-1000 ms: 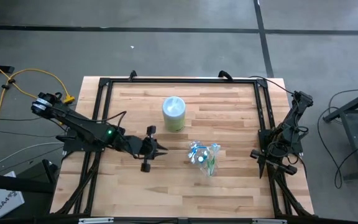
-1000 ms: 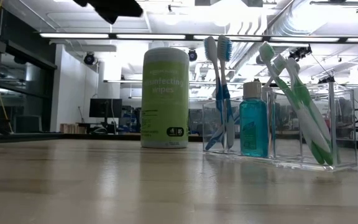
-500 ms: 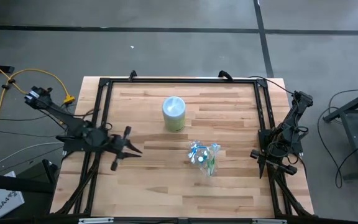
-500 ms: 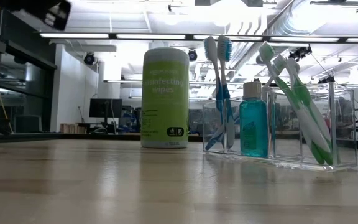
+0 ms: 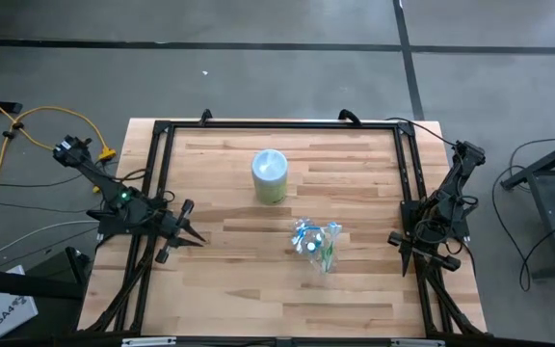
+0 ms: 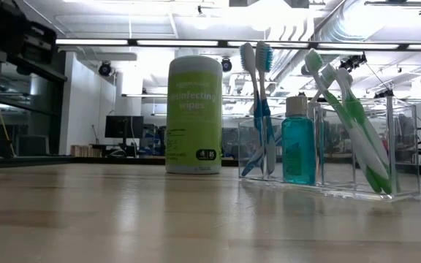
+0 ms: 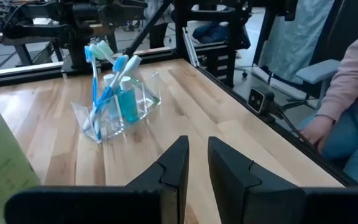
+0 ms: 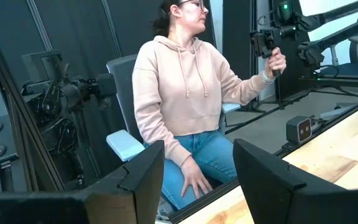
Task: Pick & Place toothbrushing station
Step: Return to Home Position
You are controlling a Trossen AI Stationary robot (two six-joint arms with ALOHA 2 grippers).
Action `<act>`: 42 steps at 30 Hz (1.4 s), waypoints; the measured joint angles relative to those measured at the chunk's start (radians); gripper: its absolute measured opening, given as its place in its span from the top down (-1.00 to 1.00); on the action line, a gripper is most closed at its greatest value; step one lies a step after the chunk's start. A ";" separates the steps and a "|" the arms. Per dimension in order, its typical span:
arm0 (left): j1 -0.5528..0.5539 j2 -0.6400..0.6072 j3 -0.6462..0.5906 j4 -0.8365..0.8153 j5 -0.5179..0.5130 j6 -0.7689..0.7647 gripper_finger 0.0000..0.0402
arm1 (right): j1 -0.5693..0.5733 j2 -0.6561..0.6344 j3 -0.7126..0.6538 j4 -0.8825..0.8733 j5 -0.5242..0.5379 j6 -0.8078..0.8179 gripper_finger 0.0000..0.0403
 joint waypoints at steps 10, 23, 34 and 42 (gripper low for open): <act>-0.042 -0.161 -0.114 -0.002 0.003 -0.002 0.72 | 0.000 0.000 0.000 0.000 0.000 0.000 0.09; -0.092 -0.233 -0.148 -0.003 0.012 0.021 0.72 | 0.000 0.000 0.000 0.000 0.000 0.000 0.09; -0.141 -0.233 -0.166 -0.009 0.128 0.107 0.72 | 0.000 0.000 0.000 0.000 0.000 0.000 0.09; -0.126 -0.188 -0.167 -0.011 0.144 0.101 0.72 | 0.000 0.000 0.000 0.000 0.000 0.000 0.09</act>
